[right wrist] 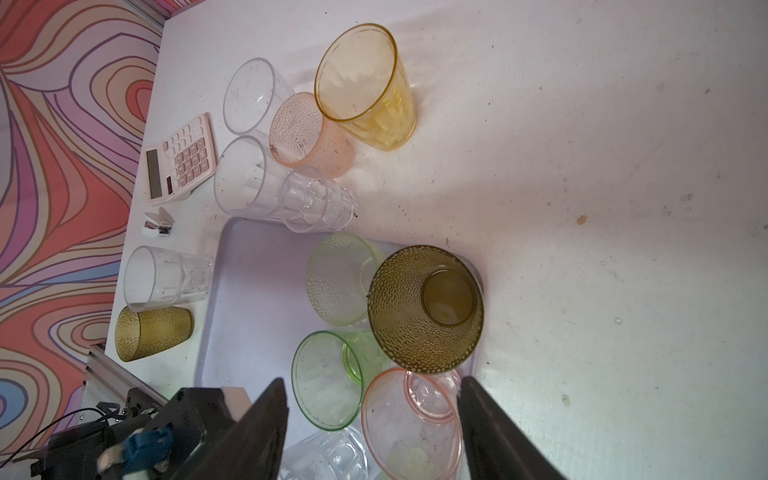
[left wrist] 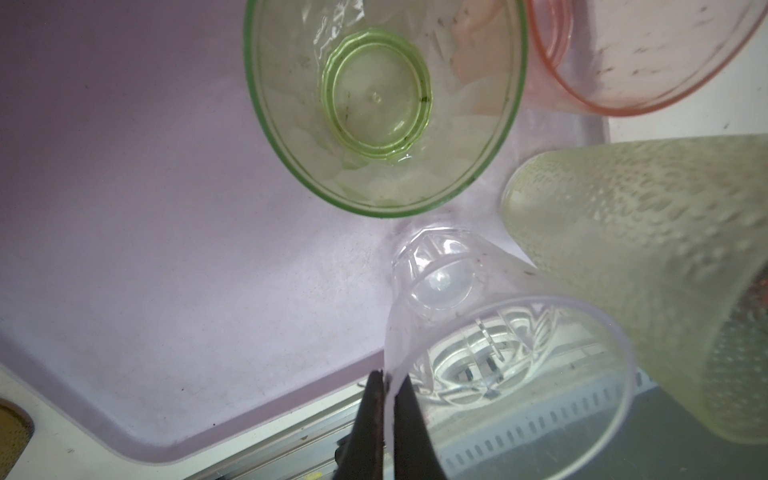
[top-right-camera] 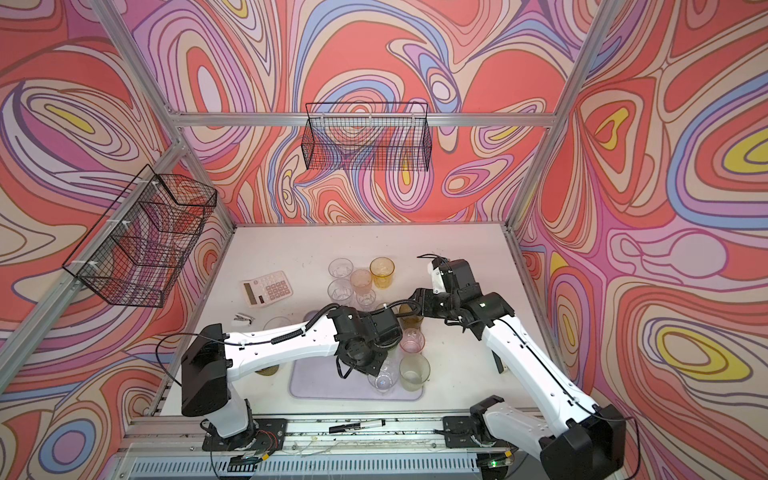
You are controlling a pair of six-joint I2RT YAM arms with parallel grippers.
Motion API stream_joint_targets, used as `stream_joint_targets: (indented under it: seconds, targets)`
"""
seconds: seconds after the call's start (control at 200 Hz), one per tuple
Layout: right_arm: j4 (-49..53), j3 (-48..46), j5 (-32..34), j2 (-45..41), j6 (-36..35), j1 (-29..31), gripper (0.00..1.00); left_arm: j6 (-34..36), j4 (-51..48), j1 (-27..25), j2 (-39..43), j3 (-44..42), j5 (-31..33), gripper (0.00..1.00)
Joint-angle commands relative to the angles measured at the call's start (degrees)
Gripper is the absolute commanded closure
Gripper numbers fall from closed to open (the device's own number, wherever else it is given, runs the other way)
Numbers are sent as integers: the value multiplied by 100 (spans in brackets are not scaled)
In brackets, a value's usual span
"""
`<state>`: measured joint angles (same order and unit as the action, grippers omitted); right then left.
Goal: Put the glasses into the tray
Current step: 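Open the left gripper to release the clear faceted glass on the tray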
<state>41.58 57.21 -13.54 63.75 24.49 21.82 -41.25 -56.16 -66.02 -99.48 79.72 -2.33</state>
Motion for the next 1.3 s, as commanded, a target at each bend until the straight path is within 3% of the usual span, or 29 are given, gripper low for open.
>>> stream_joint_targets:
  seconds: [0.0, 0.471, 0.911, 1.082, 1.297]
  targets:
    - [-8, -25, -22, -82, -16, -24, 32, -132, -36, -33, -83, -58, 59, 98]
    - [-42, -70, -17, -82, -19, -24, 32, -225, 50, -29, 25, -244, 109, 97]
    - [27, -69, 98, -90, -174, -20, 33, -220, 65, -34, 55, -185, 30, 76]
    - [56, -4, 63, -161, -314, -20, 32, -118, -196, -29, 148, -52, 240, 71]
    - [135, 53, 45, -186, -362, -29, 32, 482, -1145, 181, 140, 777, 852, 69]
